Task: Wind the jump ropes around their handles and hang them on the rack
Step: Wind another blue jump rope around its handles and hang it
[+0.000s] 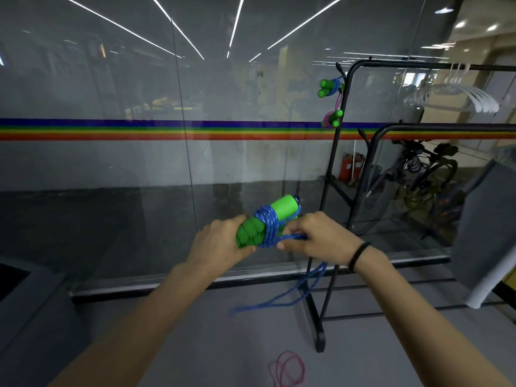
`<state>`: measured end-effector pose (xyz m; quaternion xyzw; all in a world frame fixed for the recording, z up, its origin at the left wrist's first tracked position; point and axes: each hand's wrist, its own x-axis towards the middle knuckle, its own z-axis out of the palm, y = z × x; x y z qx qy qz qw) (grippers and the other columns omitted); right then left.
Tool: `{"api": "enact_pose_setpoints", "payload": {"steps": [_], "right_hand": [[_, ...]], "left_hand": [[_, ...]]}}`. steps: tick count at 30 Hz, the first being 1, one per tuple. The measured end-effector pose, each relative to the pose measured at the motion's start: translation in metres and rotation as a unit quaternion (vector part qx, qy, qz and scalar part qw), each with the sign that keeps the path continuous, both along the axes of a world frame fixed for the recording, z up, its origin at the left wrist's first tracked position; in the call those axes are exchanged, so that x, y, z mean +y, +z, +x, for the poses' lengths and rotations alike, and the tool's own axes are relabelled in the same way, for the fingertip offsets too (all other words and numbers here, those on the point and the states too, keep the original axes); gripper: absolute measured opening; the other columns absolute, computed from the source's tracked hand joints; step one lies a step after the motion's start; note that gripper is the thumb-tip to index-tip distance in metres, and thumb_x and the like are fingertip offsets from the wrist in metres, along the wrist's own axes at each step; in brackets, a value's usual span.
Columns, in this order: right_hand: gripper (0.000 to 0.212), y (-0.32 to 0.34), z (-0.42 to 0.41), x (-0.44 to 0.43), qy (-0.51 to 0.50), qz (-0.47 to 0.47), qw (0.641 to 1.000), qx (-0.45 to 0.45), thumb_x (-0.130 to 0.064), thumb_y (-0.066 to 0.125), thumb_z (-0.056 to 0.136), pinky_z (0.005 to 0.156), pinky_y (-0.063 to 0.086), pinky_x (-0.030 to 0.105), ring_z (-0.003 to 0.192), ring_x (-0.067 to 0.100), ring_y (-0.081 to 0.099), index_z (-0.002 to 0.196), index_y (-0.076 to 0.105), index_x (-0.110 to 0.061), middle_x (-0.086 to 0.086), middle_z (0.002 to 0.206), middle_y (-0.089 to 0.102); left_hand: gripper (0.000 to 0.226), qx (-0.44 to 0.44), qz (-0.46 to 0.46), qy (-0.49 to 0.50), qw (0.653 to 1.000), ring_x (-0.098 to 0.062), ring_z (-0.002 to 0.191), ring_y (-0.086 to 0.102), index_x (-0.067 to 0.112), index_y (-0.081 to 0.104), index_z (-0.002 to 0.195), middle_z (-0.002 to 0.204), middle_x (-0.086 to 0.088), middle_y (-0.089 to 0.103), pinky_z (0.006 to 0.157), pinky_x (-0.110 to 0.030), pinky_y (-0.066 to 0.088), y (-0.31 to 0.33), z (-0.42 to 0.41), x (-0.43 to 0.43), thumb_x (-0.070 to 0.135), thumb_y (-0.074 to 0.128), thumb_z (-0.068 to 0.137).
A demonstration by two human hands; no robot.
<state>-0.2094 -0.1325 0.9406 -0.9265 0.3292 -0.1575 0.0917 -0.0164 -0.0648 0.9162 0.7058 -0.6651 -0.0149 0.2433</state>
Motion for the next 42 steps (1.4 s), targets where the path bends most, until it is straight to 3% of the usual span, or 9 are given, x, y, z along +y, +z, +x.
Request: {"api": "enact_pose_setpoints", "payload": {"steps": [6, 10, 14, 16, 19, 24, 29, 34, 42], "right_hand": [[0.022, 0.021, 0.004, 0.007, 0.086, 0.053, 0.995, 0.000, -0.042, 0.075, 0.069, 0.065, 0.046, 0.021, 0.067, 0.002, 0.059, 0.071, 0.071, -0.021, -0.012, 0.065, 0.065], [0.016, 0.024, 0.008, 0.006, 0.157, 0.236, 0.950, -0.131, -0.028, 0.076, 0.069, 0.057, 0.039, 0.020, 0.056, 0.011, 0.055, 0.071, 0.070, -0.014, 0.003, 0.062, 0.065], [0.032, 0.001, -0.004, -0.001, 0.082, 0.379, 0.867, -0.312, -0.030, 0.085, 0.052, 0.044, 0.044, 0.013, 0.042, 0.000, 0.053, 0.064, 0.060, -0.015, -0.006, 0.044, 0.059], [0.027, -0.013, -0.004, -0.002, 0.000, 0.389, 0.839, -0.381, -0.019, 0.076, 0.068, 0.038, 0.040, 0.012, 0.034, 0.002, 0.049, 0.060, 0.049, -0.017, -0.007, 0.032, 0.050], [0.031, -0.025, 0.005, -0.003, 0.059, 0.393, 0.849, -0.349, -0.018, 0.048, 0.090, 0.037, 0.024, 0.012, 0.035, 0.001, 0.027, 0.060, 0.044, -0.015, -0.009, 0.038, 0.036], [0.033, -0.029, 0.009, -0.001, 0.023, 0.288, 0.917, -0.274, -0.020, 0.040, 0.097, 0.043, 0.028, 0.013, 0.040, 0.000, 0.033, 0.066, 0.053, -0.022, -0.010, 0.041, 0.041], [0.036, -0.023, 0.009, 0.000, -0.032, 0.101, 0.982, -0.155, -0.022, 0.043, 0.095, 0.052, 0.034, 0.013, 0.048, -0.002, 0.049, 0.060, 0.048, -0.033, -0.010, 0.051, 0.047], [0.031, -0.019, 0.011, 0.005, -0.039, 0.085, 0.990, -0.103, -0.029, 0.045, 0.093, 0.055, 0.034, 0.026, 0.054, 0.011, 0.044, 0.065, 0.049, -0.017, 0.000, 0.059, 0.051], [0.033, -0.015, 0.006, 0.009, 0.032, 0.069, 0.997, -0.029, -0.036, 0.048, 0.092, 0.054, 0.032, 0.012, 0.052, -0.002, 0.049, 0.060, 0.053, -0.030, -0.007, 0.050, 0.045]], "left_hand": [[0.029, -0.102, 0.211, -0.136, 0.963, -0.018, 0.076, 0.063, 0.025, 0.061, 0.084, 0.081, 0.001, 0.066, 0.062, -0.027, 0.046, 0.020, 0.005, 0.003, 0.034, 0.078, 0.061], [0.022, 0.010, 0.310, -0.271, 0.911, 0.000, 0.058, 0.054, 0.026, 0.064, 0.076, 0.065, 0.011, 0.062, 0.057, -0.017, 0.045, 0.031, 0.006, 0.010, 0.020, 0.082, 0.064], [0.022, 0.266, 0.267, -0.329, 0.866, -0.011, 0.070, 0.063, 0.023, 0.068, 0.079, 0.077, 0.002, 0.069, 0.065, -0.023, 0.051, 0.029, 0.005, 0.018, 0.006, 0.078, 0.069], [0.017, 0.388, 0.233, -0.332, 0.827, -0.018, 0.066, 0.067, 0.013, 0.067, 0.084, 0.078, -0.007, 0.071, 0.062, -0.027, 0.054, 0.027, 0.003, 0.019, 0.001, 0.072, 0.073], [0.013, 0.490, 0.148, -0.281, 0.812, -0.021, 0.056, 0.066, 0.008, 0.068, 0.084, 0.073, -0.011, 0.071, 0.054, -0.027, 0.054, 0.027, -0.006, 0.017, 0.001, 0.068, 0.073], [0.016, 0.539, 0.024, -0.163, 0.826, -0.021, 0.062, 0.067, 0.000, 0.067, 0.091, 0.072, -0.010, 0.072, 0.054, -0.034, 0.058, 0.021, -0.021, 0.011, 0.000, 0.070, 0.075], [0.026, 0.474, -0.057, -0.045, 0.877, -0.027, 0.059, 0.069, 0.014, 0.069, 0.078, 0.070, -0.012, 0.073, 0.059, -0.048, 0.059, 0.004, -0.023, 0.004, 0.014, 0.085, 0.058], [0.039, 0.288, -0.100, 0.064, 0.950, -0.018, 0.065, 0.068, 0.028, 0.061, 0.079, 0.066, 0.006, 0.069, 0.065, -0.037, 0.057, -0.001, -0.017, 0.000, 0.052, 0.075, 0.052], [0.040, -0.033, 0.008, 0.061, 0.998, -0.026, 0.100, 0.064, 0.036, 0.056, 0.108, 0.102, 0.002, 0.069, 0.078, -0.031, 0.046, 0.000, -0.001, 0.000, 0.047, 0.067, 0.072]]}}
